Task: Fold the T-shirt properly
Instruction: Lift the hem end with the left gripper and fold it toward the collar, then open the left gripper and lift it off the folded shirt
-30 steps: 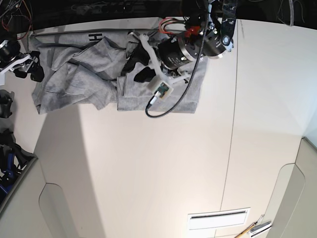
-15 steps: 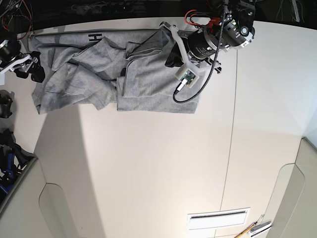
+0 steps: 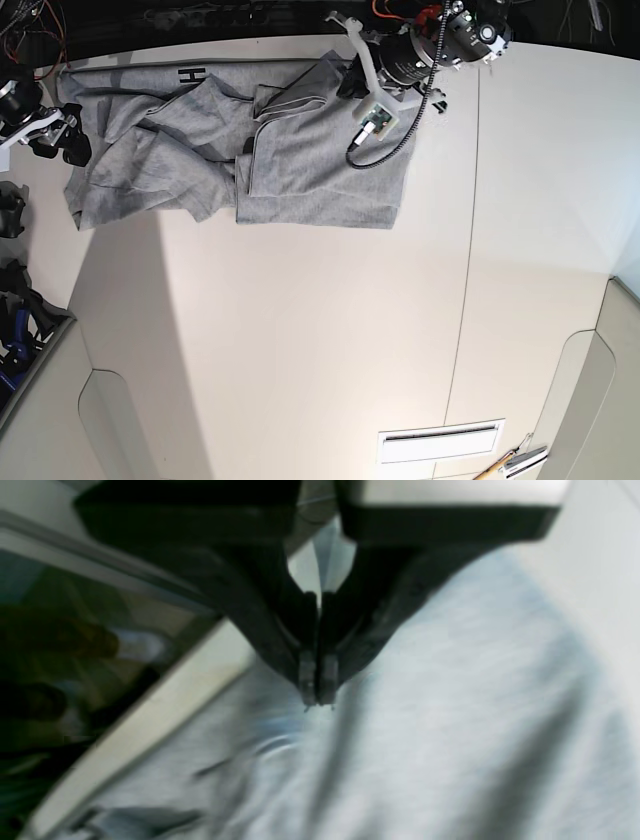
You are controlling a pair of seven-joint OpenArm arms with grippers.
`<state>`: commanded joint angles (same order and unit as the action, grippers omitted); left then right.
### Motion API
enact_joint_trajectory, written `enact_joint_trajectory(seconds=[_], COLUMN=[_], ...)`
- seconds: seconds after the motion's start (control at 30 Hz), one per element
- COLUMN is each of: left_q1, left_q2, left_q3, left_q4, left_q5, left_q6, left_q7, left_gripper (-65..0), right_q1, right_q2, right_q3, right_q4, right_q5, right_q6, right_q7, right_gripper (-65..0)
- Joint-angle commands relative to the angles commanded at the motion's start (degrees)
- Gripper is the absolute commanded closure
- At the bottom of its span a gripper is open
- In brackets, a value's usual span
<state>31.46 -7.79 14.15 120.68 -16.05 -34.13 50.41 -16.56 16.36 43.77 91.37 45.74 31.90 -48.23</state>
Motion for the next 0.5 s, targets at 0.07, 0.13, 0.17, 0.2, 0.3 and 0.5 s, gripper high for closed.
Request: enact_joint_trajectory(seconds=[0.07, 0.13, 0.17, 0.2, 0.3, 0.5], left_q1=[0.0, -0.2, -0.2, -0.2, -0.4, -3.7], left_q2=[0.0, 0.0, 0.0, 0.0, 0.0, 0.0], left_q3=[3.9, 7.5, 8.8, 9.9, 10.5, 10.5], left_q4=[-0.1, -0.3, -0.6, -0.7, -0.7, -0.6], left_q5=[0.5, 3.0, 3.8, 4.1, 6.0, 6.3], left_q6=[0.0, 0.0, 0.1, 0.0, 0.3, 3.9], left_q7=[0.0, -0.3, -0.5, -0.7, -1.4, 0.0], left_gripper=[0.0, 0.0, 0.0, 0.0, 0.0, 0.0], right_q1=[0.0, 0.0, 0.0, 0.0, 0.0, 0.0], right_q2=[0.0, 0.0, 0.0, 0.0, 0.0, 0.3], right_q3=[0.0, 0.0, 0.0, 0.0, 0.0, 1.6], right_q4=[0.0, 0.0, 0.0, 0.0, 0.0, 0.0], right_q5=[0.5, 1.1, 1.3, 1.4, 1.9, 3.2], right_q6=[0.00, 0.02, 0.02, 0.02, 0.02, 0.04], right_q7=[0.0, 0.0, -0.1, 0.0, 0.0, -0.4], right_gripper=[-44.9, -44.9, -44.9, -44.9, -44.9, -44.9])
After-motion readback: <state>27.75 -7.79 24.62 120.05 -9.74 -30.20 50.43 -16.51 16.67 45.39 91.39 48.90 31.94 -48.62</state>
